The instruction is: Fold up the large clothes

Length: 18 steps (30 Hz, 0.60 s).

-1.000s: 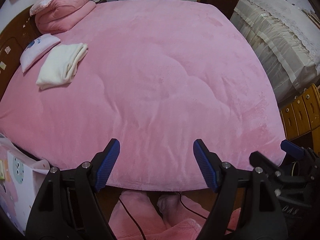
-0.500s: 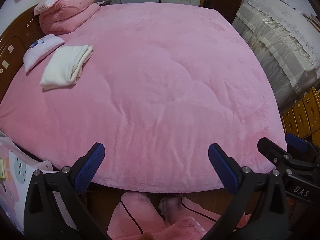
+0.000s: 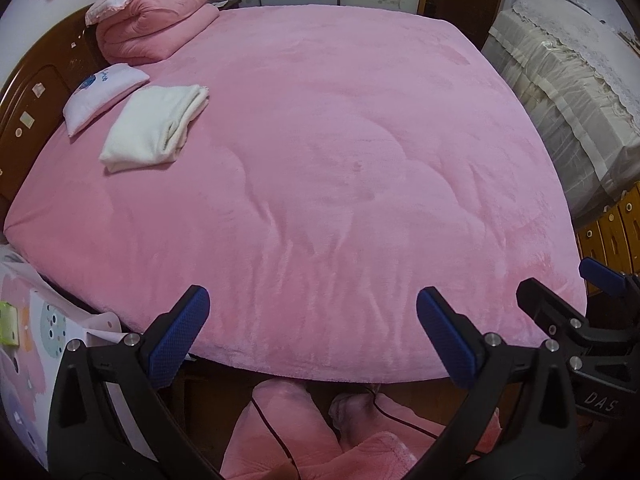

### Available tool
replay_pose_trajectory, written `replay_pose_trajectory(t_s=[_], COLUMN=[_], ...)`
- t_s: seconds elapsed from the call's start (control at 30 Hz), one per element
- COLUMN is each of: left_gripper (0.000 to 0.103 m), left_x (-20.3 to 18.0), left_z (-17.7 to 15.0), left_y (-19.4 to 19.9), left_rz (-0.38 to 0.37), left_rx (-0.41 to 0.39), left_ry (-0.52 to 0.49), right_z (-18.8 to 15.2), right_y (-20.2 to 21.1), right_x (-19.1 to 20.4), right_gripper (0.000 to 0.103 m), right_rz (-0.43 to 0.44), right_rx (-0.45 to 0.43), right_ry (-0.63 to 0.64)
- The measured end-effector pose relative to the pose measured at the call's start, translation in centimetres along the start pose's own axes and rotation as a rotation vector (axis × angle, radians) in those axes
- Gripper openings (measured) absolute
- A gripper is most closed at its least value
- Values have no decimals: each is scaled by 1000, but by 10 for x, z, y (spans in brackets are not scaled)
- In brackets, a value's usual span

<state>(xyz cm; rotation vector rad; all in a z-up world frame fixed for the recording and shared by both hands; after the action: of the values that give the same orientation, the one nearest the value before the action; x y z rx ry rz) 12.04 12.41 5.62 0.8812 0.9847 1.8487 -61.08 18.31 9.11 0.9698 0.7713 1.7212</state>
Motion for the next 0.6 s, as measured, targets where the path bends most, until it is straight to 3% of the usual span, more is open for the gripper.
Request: replay_pose_trajectory(t_s=[0.23, 0.6], left_gripper=[102, 102], left_x=[3, -1], left_z=[-2, -4], left_y=[-1, -2], left_rz=[6, 12], left_rx=[6, -1], left_ry=[13, 14], right_z=[1, 8], right_y=[0, 7], right_x=[0, -35], right_gripper=[103, 103], right_rz=[4, 8], right_rx=[14, 36], right_ry=[19, 25])
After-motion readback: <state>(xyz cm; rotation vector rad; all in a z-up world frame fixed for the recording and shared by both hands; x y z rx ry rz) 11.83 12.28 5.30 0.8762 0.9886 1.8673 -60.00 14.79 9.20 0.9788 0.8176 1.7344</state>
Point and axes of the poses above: each gripper's, at about its wrist camera, not at the fingertips, and y roughly against the way its jaws point, x to its left, z to its top, the point moved 2 cm from there along -y, roughly the way its jaws point, and after that the axes turned 15 degrees about z, right-handed, at the moved point
